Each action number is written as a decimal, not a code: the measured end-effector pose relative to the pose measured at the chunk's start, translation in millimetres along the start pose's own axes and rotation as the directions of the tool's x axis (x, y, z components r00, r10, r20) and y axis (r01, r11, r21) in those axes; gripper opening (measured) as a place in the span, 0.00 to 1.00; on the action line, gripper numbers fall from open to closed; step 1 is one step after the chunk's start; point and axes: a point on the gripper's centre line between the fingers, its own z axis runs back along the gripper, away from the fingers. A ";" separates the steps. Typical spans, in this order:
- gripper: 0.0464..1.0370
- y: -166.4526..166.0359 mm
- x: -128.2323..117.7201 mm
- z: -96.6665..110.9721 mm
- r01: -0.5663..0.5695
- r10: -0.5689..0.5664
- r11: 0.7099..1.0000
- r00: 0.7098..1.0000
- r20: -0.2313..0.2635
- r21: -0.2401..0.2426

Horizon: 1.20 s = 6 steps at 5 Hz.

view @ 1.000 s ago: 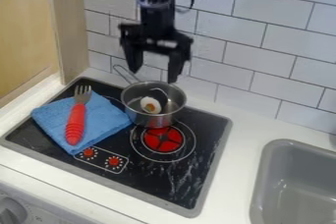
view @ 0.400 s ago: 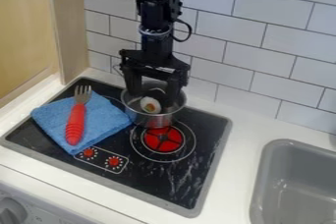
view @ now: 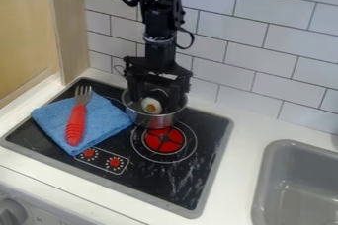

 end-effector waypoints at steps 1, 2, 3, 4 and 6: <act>0.93 -0.4 1.8 -5.2 0.000 0.000 1.000 1.000 -0.011 -0.002; 0.76 0.2 4.5 -4.5 -0.018 0.018 1.000 1.000 0.000 0.001; 0.53 0.6 8.4 -4.7 -0.027 0.027 1.000 0.999 0.026 0.000; 0.45 0.3 8.4 -4.8 -0.032 0.032 0.999 0.999 0.026 0.001; 0.44 -1.1 0.1 1.4 -0.060 0.061 0.998 0.997 0.048 -0.011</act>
